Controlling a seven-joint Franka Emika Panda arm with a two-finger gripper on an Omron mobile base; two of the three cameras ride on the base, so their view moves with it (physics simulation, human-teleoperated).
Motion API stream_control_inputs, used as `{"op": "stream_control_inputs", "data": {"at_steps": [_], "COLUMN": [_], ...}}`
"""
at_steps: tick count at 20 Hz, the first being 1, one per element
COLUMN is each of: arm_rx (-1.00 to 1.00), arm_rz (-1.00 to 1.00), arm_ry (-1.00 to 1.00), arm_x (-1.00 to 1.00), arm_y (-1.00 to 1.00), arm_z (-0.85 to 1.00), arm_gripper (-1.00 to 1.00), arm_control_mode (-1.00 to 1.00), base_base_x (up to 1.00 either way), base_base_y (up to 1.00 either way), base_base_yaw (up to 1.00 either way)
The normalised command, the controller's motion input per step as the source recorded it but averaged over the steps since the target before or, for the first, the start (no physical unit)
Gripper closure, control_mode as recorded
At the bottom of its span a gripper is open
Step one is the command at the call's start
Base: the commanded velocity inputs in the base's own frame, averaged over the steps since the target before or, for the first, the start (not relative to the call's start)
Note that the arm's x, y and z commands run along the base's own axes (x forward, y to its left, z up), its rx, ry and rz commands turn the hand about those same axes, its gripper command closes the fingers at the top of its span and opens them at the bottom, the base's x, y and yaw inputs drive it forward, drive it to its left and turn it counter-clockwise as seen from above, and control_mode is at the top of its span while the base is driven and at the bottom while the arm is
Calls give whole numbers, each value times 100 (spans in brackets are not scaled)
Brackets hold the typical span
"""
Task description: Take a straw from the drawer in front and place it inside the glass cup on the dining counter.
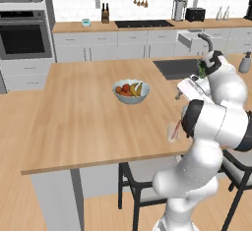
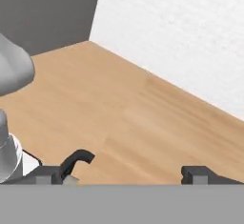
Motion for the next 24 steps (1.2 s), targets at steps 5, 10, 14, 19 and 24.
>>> {"op": "stream_control_inputs", "data": {"at_steps": [5,10,14,19,24], "arm_rx": [-46,-52,-46,-29,-10], "arm_rz": [3,7,10,16,11], "arm_ry": [-57,-54,-41,-16,4], "arm_x": [-77,-99,-64,-16,0], "arm_y": [52,71,51,18,10], "arm_z": [72,11,0,0,0], "arm_gripper": [-100,-100,-100,-100,-100], "arm_control_mode": [-100,-100,-100,-100,-100], "base_base_x": [0,0,0,0,0], "base_base_y": [0,0,0,0,0], "base_base_yaw": [0,0,0,0,0]}}
